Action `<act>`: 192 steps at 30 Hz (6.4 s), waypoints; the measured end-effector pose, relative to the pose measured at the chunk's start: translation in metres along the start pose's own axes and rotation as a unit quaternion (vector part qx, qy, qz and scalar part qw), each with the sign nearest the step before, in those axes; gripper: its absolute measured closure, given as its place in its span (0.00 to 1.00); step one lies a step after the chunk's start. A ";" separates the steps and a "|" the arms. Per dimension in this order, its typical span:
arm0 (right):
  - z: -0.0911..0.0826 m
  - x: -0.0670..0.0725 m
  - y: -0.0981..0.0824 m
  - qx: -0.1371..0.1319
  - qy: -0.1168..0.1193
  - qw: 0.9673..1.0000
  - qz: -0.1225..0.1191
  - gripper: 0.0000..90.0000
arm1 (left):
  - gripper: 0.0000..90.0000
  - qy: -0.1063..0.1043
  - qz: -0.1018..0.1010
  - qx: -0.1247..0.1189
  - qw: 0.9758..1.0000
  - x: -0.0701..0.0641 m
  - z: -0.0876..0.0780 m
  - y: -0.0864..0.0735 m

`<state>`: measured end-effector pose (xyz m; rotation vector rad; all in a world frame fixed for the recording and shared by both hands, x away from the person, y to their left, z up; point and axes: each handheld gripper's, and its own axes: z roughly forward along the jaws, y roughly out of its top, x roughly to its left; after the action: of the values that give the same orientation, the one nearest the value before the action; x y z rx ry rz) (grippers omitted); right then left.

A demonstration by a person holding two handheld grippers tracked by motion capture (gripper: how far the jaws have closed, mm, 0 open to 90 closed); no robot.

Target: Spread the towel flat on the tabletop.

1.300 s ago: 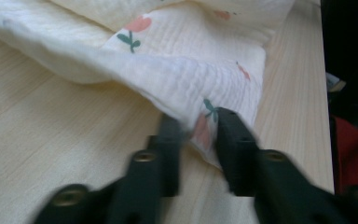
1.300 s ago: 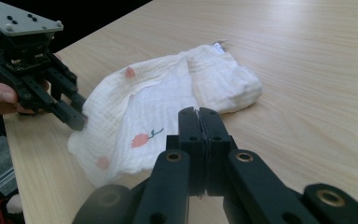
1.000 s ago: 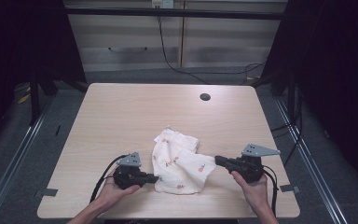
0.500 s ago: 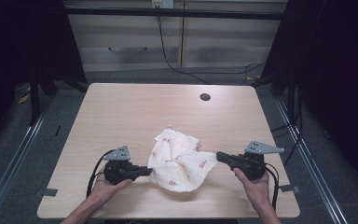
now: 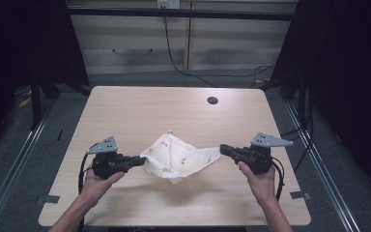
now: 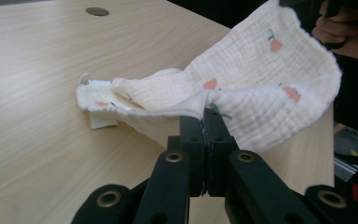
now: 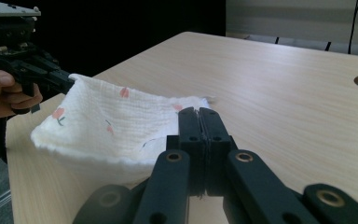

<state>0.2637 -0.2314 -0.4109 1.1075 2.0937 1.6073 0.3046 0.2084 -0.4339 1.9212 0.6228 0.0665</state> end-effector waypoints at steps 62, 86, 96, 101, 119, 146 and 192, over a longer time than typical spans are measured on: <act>0.015 -0.056 0.168 -0.090 -0.083 0.992 0.015 0.99 | 0.99 0.105 -0.014 -0.092 0.990 0.073 -0.021 0.178; 0.003 -0.029 0.019 -0.002 -0.027 0.998 0.050 0.99 | 0.99 0.037 -0.067 -0.020 0.997 0.046 0.007 0.032; -0.009 -0.012 -0.020 0.024 -0.022 0.998 0.061 0.99 | 0.99 0.027 -0.052 0.016 0.998 0.020 0.004 0.003; -0.012 -0.008 -0.038 0.026 -0.021 0.997 0.070 0.99 | 0.99 0.027 -0.054 0.028 0.998 0.009 -0.001 -0.016; -0.015 0.015 -0.082 0.094 -0.013 0.993 0.068 0.91 | 0.90 0.006 -0.052 0.088 0.995 -0.005 0.001 -0.058; 0.088 -0.036 -0.038 0.128 0.006 0.992 0.014 0.91 | 0.89 0.099 -0.067 0.074 0.990 0.052 0.039 -0.032; 0.045 -0.020 -0.083 0.190 -0.010 0.982 0.020 0.90 | 0.87 0.077 -0.012 0.121 0.990 0.026 0.064 -0.043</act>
<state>0.2715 -0.2215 -0.5065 1.2787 2.4446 1.2340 0.3312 0.1788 -0.5053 2.1573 0.7865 0.1312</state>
